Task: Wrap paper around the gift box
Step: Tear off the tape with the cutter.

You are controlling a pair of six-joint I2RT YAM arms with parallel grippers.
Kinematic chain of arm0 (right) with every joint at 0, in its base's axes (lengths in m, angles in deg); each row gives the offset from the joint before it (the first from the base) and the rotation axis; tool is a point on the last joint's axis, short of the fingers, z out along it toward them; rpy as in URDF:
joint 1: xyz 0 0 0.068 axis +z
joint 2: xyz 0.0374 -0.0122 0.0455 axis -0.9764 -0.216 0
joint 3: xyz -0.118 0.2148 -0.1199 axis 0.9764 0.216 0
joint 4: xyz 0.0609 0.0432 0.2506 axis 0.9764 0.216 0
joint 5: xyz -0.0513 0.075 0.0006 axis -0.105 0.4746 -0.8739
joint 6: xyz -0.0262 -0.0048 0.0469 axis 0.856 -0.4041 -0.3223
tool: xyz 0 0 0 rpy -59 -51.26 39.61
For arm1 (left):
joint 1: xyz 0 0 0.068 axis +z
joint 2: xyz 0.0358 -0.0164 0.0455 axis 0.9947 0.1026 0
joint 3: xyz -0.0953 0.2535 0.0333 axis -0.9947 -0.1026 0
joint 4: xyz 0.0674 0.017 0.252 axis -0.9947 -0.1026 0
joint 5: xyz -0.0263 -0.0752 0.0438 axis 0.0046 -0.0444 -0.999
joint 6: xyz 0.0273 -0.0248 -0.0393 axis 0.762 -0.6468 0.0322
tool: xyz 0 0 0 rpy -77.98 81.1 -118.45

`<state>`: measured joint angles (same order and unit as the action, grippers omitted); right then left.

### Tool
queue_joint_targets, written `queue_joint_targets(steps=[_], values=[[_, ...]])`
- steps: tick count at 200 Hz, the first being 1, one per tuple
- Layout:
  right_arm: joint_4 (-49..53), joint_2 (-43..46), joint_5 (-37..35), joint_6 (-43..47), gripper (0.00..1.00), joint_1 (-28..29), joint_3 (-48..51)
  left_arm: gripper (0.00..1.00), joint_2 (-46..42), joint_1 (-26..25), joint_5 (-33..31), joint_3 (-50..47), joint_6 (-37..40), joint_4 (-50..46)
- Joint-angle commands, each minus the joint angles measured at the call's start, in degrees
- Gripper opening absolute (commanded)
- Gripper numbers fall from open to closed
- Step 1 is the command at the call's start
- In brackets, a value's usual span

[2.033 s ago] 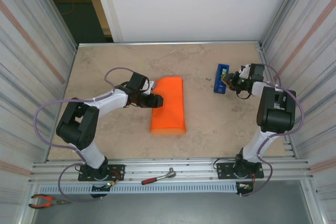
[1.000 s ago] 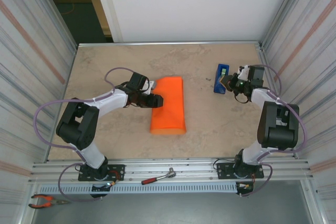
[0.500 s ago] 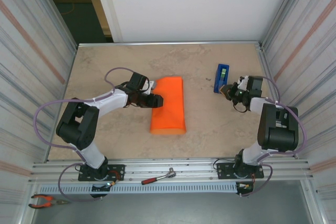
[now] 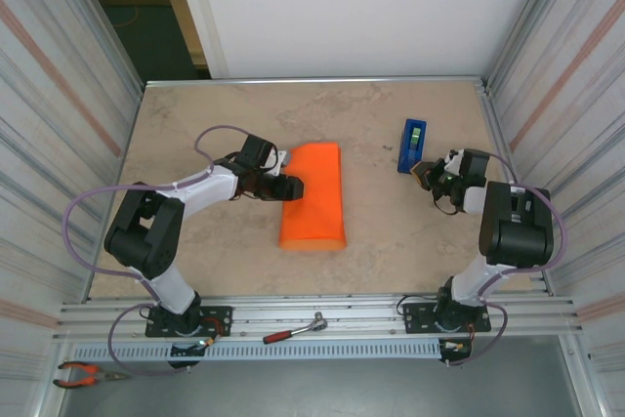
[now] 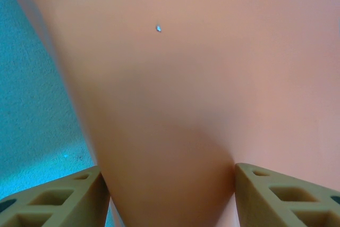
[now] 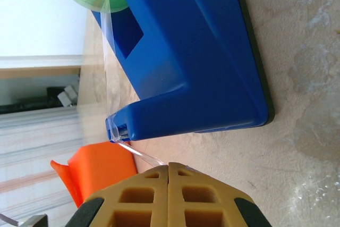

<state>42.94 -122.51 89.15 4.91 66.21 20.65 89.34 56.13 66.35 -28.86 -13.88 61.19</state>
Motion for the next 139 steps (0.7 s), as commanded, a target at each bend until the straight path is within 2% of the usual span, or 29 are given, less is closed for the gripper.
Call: queue_joint_targets(steps=[1,88,139], values=[[-2.05,-1.51,1.25,-2.43,0.0,-0.73,1.23,0.59,5.19,-1.1,-7.56,-2.41,1.35,-5.8],[-2.45,-0.24,2.96,-2.2,0.0,-0.82,2.4,0.59,5.37,-1.1,-7.43,-2.41,1.31,-5.71],[-4.97,-3.85,1.14,-5.69,0.0,0.07,1.72,0.59,5.5,-1.1,-7.5,-2.33,1.31,-5.73]])
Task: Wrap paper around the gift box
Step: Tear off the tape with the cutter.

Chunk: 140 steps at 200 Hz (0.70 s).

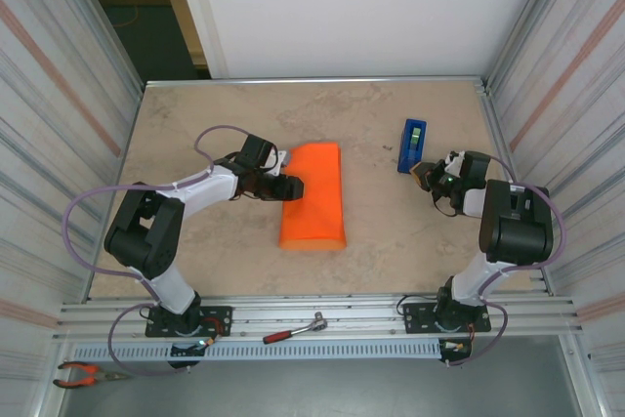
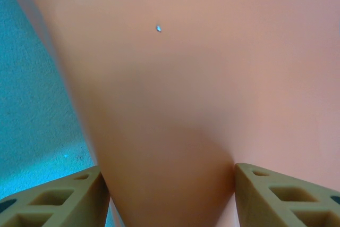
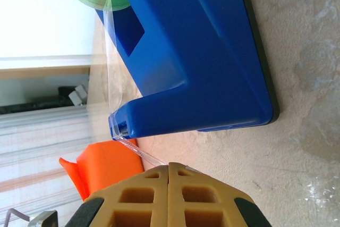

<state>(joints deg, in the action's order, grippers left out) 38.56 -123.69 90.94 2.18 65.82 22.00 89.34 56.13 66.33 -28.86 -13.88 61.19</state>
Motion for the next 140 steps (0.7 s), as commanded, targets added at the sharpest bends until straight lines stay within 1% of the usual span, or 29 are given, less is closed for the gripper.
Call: queue_joint_targets(steps=[1,44,69,104,140], values=[[-0.66,-2.78,-0.73,-3.1,0.0,0.55,0.31,0.59,5.47,-1.1,-7.51,-2.32,1.31,-5.72],[-5.87,-8.04,-2.83,-7.61,0.0,4.11,-0.11,0.59,5.25,-1.09,-7.69,-2.33,1.37,-5.98],[-8.45,-8.81,-2.53,-9.37,0.0,4.85,0.24,0.59,5.09,-1.09,-7.9,-2.26,1.47,-6.13],[-5.62,-4.85,-1.7,-7.81,0.0,4.49,0.69,0.59,5.0,-1.09,-7.98,-2.32,1.48,-6.15],[1.2,3.12,0.54,-4.33,0.0,5.27,0.15,0.59,4.75,-1.1,-8.22,-2.33,1.53,-6.23]])
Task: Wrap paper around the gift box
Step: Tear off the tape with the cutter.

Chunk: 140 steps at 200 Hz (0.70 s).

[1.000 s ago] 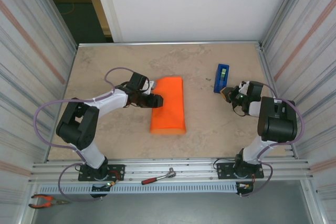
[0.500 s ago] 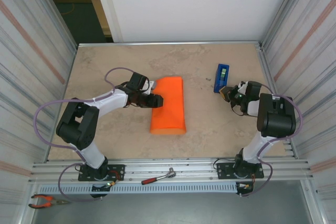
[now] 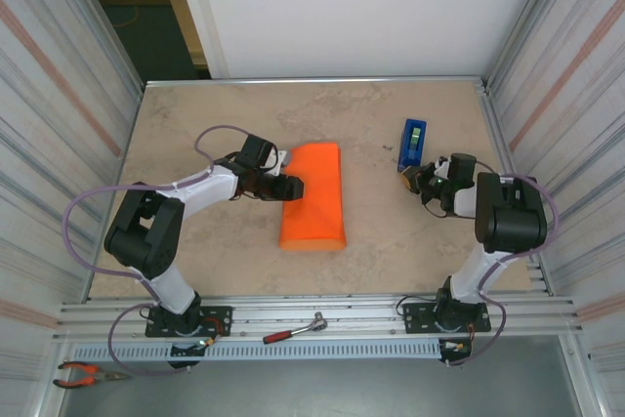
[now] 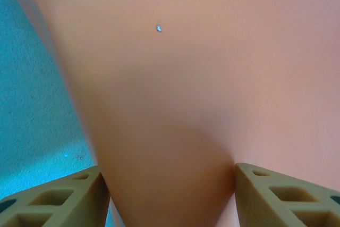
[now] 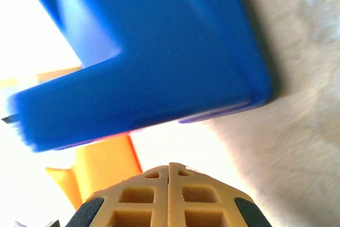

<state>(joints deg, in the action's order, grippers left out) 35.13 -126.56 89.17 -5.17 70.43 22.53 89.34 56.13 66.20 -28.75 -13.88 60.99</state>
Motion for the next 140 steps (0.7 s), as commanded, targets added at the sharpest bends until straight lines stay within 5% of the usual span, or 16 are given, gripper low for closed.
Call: queue_joint_targets(steps=[1,65,108,140], values=[[4.9,6.23,2.38,3.16,0.0,0.71,-0.46,0.59,4.79,-1.1,-8.14,-2.48,1.55,-6.04],[17.84,14.69,9.61,9.87,0.0,8.68,-7.52,0.59,5.06,-1.07,-8.04,-2.34,1.57,-5.96],[17.58,15.36,9.49,9.91,0.0,15.25,-9.62,0.59,5.05,-1.1,-7.93,-2.38,1.57,-5.91],[27.16,12.26,10.13,18.16,0.0,18.46,-15.17,0.59,4.94,-1.1,-7.9,-2.35,1.57,-5.96]])
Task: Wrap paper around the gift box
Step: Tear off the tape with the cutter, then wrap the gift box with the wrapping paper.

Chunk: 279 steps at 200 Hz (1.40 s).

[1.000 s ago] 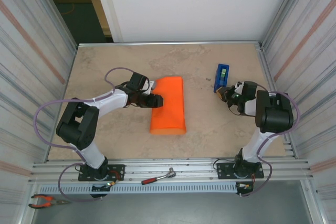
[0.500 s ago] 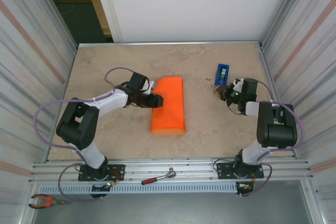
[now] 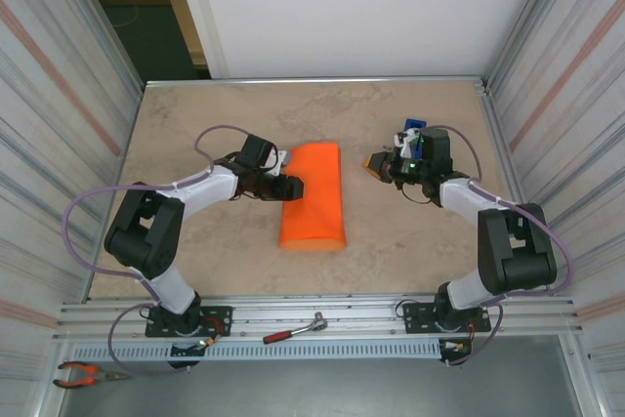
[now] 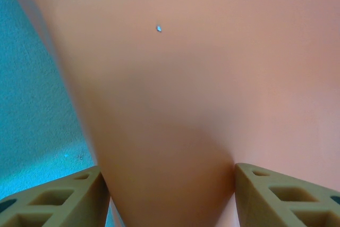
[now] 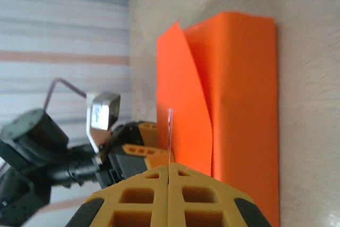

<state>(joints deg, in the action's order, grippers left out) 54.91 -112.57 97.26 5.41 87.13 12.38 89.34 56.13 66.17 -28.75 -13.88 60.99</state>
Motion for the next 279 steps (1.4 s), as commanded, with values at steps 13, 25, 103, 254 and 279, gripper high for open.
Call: queue_joint_targets(steps=[13,25,103,254,279], values=[[10.69,-3.84,3.46,10.23,0.0,2.47,-7.69,0.59,4.94,-1.1,-7.91,-2.35,1.57,-5.92],[14.59,-6.17,4.33,13.17,0.0,3.29,-10.48,0.59,5.01,-1.05,-7.92,-2.44,1.47,-5.84],[33.04,-16.48,-0.19,25.47,0.0,8.53,-24.93,0.59,4.74,-1.07,-8.02,-2.45,1.49,-6.04],[43.01,-25.08,-11.19,32.34,0.0,12.34,-32.16,0.59,4.69,-1.12,-8.2,-2.46,1.43,-6.04],[44.18,-24.4,-15.38,33.06,0.0,13.5,-31.64,0.59,4.61,-1.06,-8.19,-2.44,1.32,-6.04]])
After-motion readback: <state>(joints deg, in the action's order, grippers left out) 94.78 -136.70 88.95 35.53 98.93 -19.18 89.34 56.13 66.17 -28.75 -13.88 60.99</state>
